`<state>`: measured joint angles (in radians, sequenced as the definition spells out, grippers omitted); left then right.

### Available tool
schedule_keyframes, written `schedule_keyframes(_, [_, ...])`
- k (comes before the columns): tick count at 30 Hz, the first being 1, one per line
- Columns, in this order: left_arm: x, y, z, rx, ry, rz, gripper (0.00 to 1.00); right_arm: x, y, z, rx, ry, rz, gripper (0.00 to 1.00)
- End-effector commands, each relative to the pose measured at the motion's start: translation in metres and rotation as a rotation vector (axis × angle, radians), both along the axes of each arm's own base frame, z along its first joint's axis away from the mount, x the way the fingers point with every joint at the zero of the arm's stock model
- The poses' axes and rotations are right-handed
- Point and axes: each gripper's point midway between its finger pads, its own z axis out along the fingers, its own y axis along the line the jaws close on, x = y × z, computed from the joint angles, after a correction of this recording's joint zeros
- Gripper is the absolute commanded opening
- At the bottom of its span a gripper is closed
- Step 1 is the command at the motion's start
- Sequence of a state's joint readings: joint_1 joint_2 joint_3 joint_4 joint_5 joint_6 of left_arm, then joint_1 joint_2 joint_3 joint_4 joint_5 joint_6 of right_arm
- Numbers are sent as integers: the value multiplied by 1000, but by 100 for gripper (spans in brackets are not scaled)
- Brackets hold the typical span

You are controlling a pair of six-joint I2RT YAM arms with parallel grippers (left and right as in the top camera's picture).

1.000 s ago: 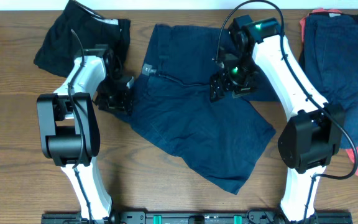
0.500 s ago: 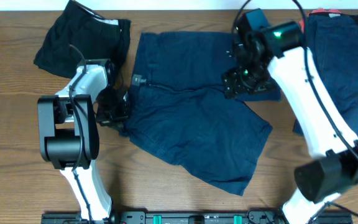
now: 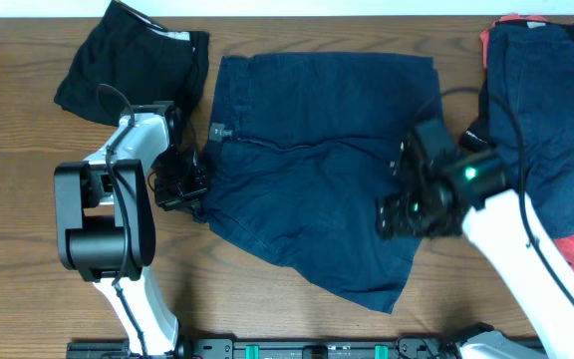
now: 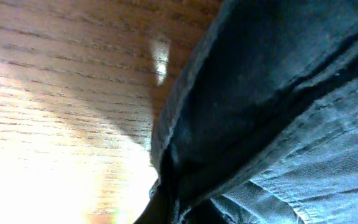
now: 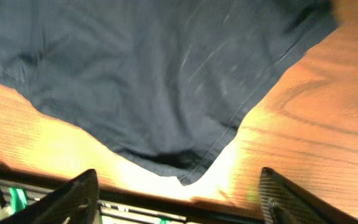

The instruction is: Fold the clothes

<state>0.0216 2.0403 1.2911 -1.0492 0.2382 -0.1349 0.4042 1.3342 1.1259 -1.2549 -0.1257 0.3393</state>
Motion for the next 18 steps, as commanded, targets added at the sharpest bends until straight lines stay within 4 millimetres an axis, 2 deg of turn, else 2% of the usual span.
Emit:
schedule_keyframes(1, [-6, -1, -25, 8, 31, 12, 6, -32, 8, -22, -4, 74, -18, 75])
schedule_keyframes(5, [-1, -1, -26, 8, 10, 12, 6, -58, 7, -52, -69, 147, -80, 66])
schedule_keyframes(9, [7, -1, -29, 9, -25, 12, 6, -70, -14, -73, -238, 121, -211, 65])
schedule_keyframes(13, [13, -1, -30, 9, -52, 13, 6, -81, -12, -86, -246, 128, -216, 64])
schedule_keyframes(18, [17, -1, -31, 9, -65, 13, 6, -86, -5, -109, -218, 123, -211, 56])
